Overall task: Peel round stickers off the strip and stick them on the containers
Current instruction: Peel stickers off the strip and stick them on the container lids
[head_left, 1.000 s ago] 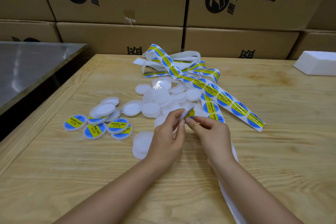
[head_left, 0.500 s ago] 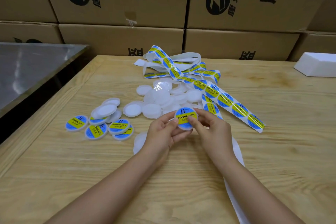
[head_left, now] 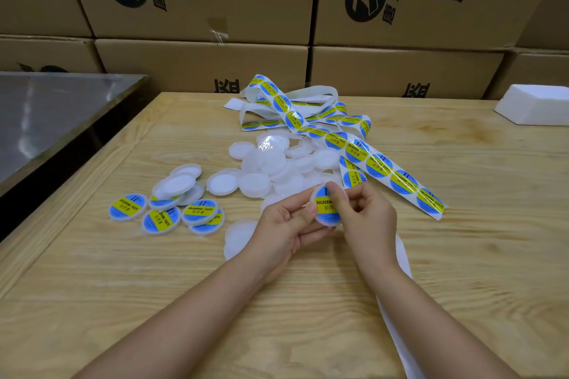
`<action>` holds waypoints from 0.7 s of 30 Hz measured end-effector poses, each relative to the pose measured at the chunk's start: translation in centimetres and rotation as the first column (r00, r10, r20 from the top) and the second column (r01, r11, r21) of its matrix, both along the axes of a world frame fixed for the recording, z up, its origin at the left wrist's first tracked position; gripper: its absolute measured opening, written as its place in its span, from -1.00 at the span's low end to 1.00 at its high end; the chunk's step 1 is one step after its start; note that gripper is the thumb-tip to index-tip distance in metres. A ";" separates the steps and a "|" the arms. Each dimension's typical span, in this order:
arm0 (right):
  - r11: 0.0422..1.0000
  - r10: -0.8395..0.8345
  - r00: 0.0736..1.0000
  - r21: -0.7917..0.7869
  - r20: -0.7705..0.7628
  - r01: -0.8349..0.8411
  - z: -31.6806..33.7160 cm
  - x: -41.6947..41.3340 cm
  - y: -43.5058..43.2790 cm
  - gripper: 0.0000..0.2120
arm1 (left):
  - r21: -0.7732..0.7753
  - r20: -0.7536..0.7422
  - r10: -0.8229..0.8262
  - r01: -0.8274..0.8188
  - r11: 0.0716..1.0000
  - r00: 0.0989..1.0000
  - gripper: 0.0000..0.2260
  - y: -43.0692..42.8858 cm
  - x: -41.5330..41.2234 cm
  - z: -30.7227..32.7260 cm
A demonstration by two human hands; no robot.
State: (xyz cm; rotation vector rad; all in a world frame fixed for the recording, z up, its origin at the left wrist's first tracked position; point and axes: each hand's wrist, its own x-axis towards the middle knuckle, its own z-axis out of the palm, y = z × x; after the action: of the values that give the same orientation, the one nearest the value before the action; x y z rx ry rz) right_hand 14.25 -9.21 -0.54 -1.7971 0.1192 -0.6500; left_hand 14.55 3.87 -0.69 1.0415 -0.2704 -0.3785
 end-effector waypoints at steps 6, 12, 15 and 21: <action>0.981 0.189 0.982 -0.057 0.018 -0.188 0.5 -0.4 -0.3 -0.83 | -0.072 -0.021 -0.002 0.000 0.997 1.000 -0.66 0.4 0.3 0.1; 0.965 0.193 0.978 -0.194 0.073 -0.176 0.6 -0.4 -0.9 -0.86 | -0.105 -0.039 0.030 -0.034 0.994 0.999 -0.75 0.3 0.5 0.2; 0.960 0.203 0.977 -0.210 0.067 -0.185 0.6 -0.3 -0.9 -0.84 | -0.110 -0.051 0.047 -0.052 0.993 0.998 -0.78 0.4 0.6 0.2; 0.963 0.207 0.976 -0.190 0.064 -0.192 0.5 -0.1 -0.8 -0.78 | -0.081 -0.057 0.069 -0.073 0.994 0.996 -0.72 0.5 0.6 0.4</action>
State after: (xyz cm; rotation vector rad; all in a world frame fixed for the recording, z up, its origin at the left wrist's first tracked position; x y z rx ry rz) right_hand 14.15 -9.99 -0.04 -1.9246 -0.1824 -0.6048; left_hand 15.12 4.35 -0.32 0.9547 -0.1982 -0.3284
